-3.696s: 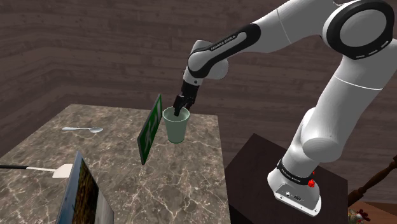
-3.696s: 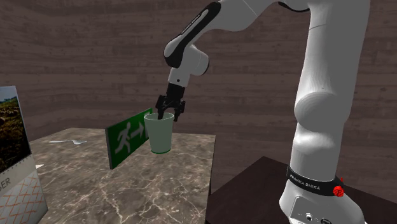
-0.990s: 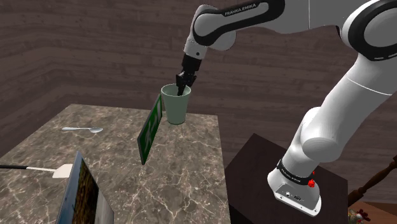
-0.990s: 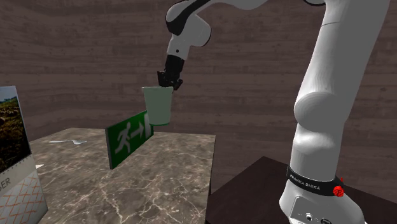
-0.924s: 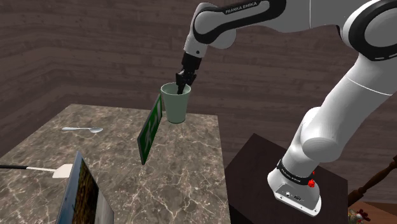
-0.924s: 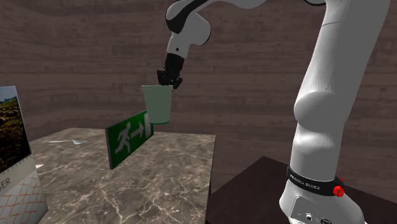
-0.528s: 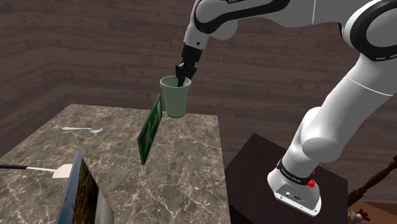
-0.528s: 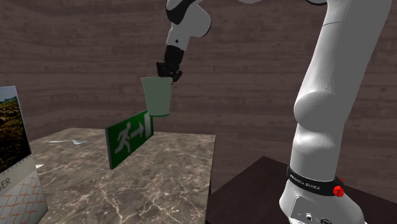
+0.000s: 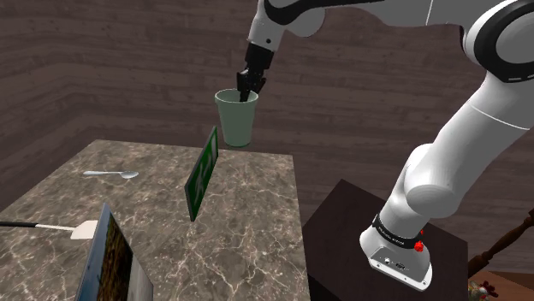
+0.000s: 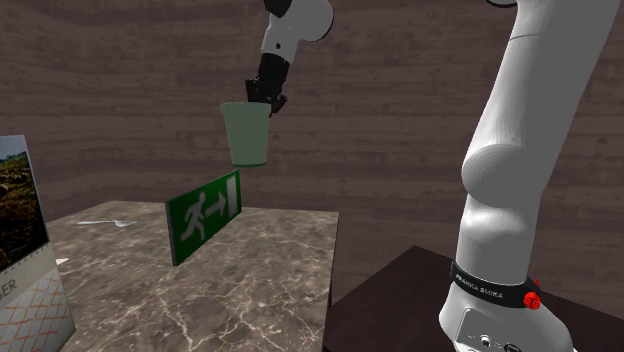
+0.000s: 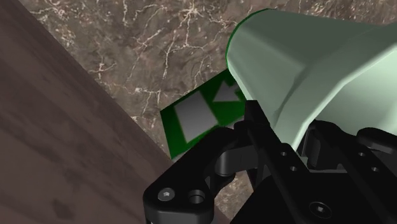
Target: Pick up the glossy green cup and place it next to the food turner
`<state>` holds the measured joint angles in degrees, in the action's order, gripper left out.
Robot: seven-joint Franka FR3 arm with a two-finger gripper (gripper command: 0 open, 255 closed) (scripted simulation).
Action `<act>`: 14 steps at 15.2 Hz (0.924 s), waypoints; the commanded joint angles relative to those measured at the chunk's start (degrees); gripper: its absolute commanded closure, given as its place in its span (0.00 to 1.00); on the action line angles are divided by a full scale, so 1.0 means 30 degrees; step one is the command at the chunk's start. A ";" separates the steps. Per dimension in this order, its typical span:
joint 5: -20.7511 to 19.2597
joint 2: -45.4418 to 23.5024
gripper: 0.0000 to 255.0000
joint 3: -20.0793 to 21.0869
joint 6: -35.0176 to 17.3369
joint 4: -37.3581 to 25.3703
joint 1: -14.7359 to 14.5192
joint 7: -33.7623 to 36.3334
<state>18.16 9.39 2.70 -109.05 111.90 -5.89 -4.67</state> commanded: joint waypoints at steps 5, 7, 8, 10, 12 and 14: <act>-0.0113 -0.0375 1.00 0.0216 0.0721 -0.1253 -0.0149 0.0642; -0.0158 -0.1084 1.00 0.0685 0.0082 -0.1540 -0.0484 0.1301; -0.0201 -0.1464 1.00 0.0910 -0.0225 -0.1719 -0.0654 0.1633; -0.0327 -0.2274 1.00 0.1342 -0.0809 -0.2153 -0.1000 0.2307; -0.0510 -0.3148 1.00 0.1751 -0.1350 -0.2687 -0.1348 0.2991; -0.0753 -0.4085 1.00 0.2115 -0.1839 -0.3324 -0.1723 0.3687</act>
<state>16.34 -0.99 8.36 -113.66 103.34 -10.40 5.07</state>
